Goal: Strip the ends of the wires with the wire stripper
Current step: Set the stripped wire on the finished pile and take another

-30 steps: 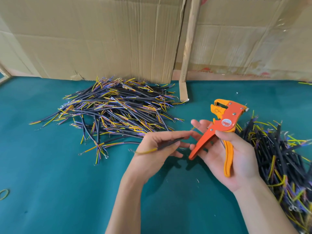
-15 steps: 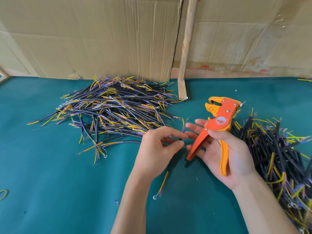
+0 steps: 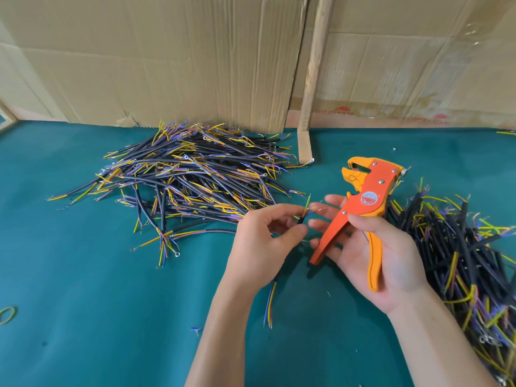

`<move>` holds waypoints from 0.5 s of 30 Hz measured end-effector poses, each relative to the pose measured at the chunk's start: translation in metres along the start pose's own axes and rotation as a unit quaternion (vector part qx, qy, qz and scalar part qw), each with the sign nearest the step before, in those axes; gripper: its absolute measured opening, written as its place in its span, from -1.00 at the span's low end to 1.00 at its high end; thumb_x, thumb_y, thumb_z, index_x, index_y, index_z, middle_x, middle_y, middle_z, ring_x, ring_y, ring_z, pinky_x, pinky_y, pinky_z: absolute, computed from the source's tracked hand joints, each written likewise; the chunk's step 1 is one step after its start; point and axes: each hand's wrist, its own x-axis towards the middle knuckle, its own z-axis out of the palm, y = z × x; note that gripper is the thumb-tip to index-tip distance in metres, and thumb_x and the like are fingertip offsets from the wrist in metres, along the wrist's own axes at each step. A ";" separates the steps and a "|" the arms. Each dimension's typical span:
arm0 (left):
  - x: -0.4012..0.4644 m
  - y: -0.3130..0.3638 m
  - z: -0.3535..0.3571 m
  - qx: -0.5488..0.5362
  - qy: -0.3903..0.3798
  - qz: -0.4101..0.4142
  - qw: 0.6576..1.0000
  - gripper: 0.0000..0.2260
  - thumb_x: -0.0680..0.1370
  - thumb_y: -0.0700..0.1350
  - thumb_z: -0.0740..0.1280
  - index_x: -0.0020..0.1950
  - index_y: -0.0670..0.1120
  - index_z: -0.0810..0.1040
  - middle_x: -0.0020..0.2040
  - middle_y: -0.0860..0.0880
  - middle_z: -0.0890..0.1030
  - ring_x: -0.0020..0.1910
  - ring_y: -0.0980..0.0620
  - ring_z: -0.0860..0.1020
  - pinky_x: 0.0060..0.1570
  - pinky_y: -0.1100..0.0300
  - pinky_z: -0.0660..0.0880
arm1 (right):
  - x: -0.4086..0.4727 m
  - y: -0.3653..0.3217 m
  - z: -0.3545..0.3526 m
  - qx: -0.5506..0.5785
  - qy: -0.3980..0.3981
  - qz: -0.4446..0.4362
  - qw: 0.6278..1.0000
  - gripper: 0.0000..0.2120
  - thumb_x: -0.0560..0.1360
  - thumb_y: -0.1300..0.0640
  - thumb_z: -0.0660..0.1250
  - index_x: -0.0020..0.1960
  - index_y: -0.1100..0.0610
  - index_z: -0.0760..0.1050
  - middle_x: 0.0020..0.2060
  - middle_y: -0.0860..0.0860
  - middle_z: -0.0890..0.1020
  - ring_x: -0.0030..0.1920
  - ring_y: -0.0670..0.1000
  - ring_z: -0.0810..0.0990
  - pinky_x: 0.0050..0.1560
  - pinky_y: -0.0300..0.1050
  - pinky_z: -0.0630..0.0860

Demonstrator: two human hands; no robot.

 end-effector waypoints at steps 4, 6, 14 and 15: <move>0.000 0.004 0.003 -0.026 -0.006 0.008 1.000 -0.92 0.58 -0.17 0.43 -0.04 0.00 0.70 -0.29 0.06 0.63 -0.36 0.13 0.53 -0.27 0.29 0.46 | -0.001 0.000 0.000 -0.006 -0.009 0.003 1.000 -0.48 0.38 0.12 0.39 0.31 0.24 0.50 0.14 0.28 0.64 0.06 0.21 0.66 -0.01 0.13 0.63; 0.000 0.006 0.004 -0.061 0.000 0.002 0.998 -0.89 0.59 -0.18 0.42 -0.11 -0.02 0.68 -0.31 0.04 0.63 -0.39 0.12 0.50 -0.32 0.33 0.44 | 0.000 0.000 0.001 -0.008 -0.008 0.006 1.000 -0.51 0.37 0.12 0.39 0.28 0.24 0.53 0.08 0.27 0.65 0.05 0.21 0.66 0.00 0.14 0.62; 0.001 0.008 0.010 -0.094 0.031 -0.029 0.995 -0.91 0.62 -0.22 0.35 -0.08 -0.11 0.60 -0.35 0.06 0.55 -0.42 0.10 0.46 -0.41 0.35 0.39 | 0.001 0.002 0.002 -0.009 -0.002 0.012 1.000 -0.57 0.42 0.16 0.35 0.27 0.25 0.54 0.06 0.27 0.66 0.04 0.22 0.67 -0.01 0.14 0.64; 0.001 0.008 0.011 -0.093 0.031 -0.028 0.995 -0.91 0.63 -0.23 0.34 -0.06 -0.11 0.59 -0.34 0.06 0.55 -0.42 0.08 0.45 -0.41 0.33 0.39 | 0.001 0.001 0.002 -0.013 0.000 0.013 1.000 -0.55 0.41 0.16 0.35 0.28 0.25 0.53 0.07 0.27 0.66 0.03 0.22 0.67 -0.01 0.14 0.64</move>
